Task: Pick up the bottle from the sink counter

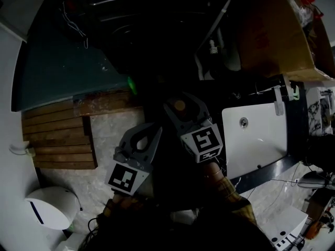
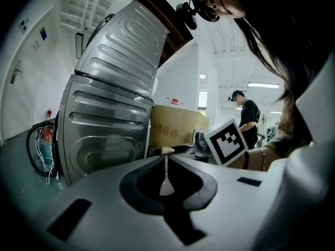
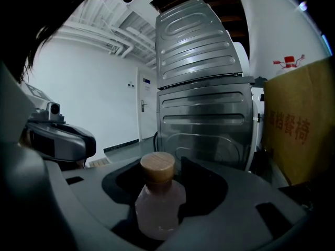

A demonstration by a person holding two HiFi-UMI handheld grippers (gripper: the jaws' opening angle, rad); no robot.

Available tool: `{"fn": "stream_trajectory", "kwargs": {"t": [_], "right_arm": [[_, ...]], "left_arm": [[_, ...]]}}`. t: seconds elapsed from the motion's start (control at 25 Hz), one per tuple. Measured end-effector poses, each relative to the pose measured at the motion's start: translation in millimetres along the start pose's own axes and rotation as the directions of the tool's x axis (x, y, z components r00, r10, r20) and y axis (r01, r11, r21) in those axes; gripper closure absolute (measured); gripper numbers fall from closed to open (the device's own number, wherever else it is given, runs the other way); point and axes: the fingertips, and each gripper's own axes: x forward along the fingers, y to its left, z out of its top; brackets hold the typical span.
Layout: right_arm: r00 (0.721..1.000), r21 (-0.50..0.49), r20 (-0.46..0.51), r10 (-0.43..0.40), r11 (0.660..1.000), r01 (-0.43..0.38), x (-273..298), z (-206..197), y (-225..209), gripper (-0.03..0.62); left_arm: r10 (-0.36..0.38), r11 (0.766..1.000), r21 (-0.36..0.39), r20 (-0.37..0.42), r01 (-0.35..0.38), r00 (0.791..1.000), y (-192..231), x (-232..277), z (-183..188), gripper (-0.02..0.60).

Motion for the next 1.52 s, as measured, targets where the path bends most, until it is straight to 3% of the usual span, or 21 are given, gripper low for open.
{"fn": "stream_trajectory", "kwargs": {"t": [0.48,0.96,1.52], "right_arm": [[1.0,-0.015,0.002,0.0,1.0,0.0,0.4,0.3,-0.1,0.408],[0.999,-0.098,-0.037,-0.002,0.995,-0.002,0.0,1.2,5.6,0.466],[0.998,-0.047,-0.061,0.013,0.999,-0.015,-7.0,3.7,11.8,0.474]], "left_arm": [[-0.006,1.0,0.002,-0.001,0.006,1.0,-1.8,0.0,-1.7,0.551],[0.01,1.0,0.001,0.009,-0.01,1.0,-0.9,-6.0,1.0,0.551],[0.037,0.999,0.024,0.043,-0.038,0.998,0.8,-20.8,16.9,0.551]]}}
